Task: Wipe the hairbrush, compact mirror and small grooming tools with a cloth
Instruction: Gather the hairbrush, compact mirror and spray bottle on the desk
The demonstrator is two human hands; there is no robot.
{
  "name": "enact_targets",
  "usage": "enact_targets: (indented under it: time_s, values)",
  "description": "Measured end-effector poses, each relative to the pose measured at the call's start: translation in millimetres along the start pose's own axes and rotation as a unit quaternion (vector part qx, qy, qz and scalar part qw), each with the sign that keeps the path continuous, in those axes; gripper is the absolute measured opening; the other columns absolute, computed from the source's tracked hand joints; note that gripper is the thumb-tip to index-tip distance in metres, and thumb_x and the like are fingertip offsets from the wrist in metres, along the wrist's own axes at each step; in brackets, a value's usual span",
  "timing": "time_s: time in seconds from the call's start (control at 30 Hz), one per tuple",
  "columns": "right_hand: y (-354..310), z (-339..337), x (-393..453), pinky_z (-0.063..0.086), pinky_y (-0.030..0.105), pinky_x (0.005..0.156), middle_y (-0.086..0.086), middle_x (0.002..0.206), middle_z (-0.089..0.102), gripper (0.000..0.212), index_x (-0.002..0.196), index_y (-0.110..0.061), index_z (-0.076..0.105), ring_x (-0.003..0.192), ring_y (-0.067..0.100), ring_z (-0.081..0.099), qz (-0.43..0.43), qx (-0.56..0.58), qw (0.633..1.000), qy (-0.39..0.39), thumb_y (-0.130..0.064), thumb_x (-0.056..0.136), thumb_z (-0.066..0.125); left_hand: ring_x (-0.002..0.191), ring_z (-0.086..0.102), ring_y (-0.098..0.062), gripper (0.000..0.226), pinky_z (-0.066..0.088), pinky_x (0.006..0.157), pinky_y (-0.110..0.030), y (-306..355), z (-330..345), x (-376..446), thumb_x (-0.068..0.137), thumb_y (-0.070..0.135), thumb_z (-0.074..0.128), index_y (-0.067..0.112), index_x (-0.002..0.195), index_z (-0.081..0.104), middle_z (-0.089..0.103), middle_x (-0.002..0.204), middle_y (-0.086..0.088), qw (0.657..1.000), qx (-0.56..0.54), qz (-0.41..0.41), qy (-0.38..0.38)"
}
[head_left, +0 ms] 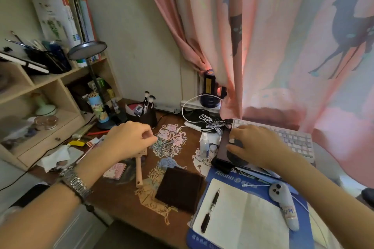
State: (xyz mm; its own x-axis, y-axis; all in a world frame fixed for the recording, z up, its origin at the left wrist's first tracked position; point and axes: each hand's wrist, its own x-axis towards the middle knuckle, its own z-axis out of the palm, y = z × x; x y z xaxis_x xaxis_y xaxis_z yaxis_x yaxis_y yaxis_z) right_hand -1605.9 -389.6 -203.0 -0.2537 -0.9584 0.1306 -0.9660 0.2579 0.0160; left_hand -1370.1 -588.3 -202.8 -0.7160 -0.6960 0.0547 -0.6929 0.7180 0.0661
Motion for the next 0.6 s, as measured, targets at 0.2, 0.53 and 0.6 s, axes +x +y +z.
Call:
enact_targets:
  time_s: [0.2, 0.53, 0.6]
  values:
    - [-8, 15, 37, 0.045, 0.033, 0.085, -0.002, 0.117, 0.061, 0.036, 0.115, -0.025, 0.055, 0.107, 0.020, 0.057, -0.005, 0.008, 1.000, -0.011, -0.050, 0.092, 0.043, 0.085, 0.059, -0.004, 0.026, 0.051, 0.071, -0.026, -5, 6, 29, 0.088, 0.054, 0.050, 0.033, 0.096, 0.064, 0.065, 0.093, 0.016, 1.000, -0.018, 0.015, 0.006]
    - [-86, 93, 161, 0.042, 0.034, 0.085, 0.004, 0.113, 0.061, 0.041, 0.114, -0.016, 0.056, 0.109, 0.025, 0.056, -0.016, 0.052, 0.999, 0.002, -0.048, 0.095, 0.040, 0.083, 0.058, -0.001, 0.027, 0.050, 0.068, -0.021, -75, 65, 113, 0.088, 0.056, 0.049, 0.035, 0.097, 0.063, 0.064, 0.095, 0.017, 0.999, -0.029, 0.020, -0.021]
    - [-102, 116, 198, 0.041, 0.034, 0.089, 0.004, 0.117, 0.060, 0.040, 0.118, -0.016, 0.054, 0.112, 0.025, 0.054, -0.008, 0.072, 0.997, 0.003, -0.046, 0.096, 0.040, 0.083, 0.059, -0.001, 0.026, 0.050, 0.070, -0.022, -103, 82, 140, 0.089, 0.055, 0.050, 0.035, 0.099, 0.063, 0.065, 0.096, 0.016, 0.999, -0.021, 0.020, -0.040]
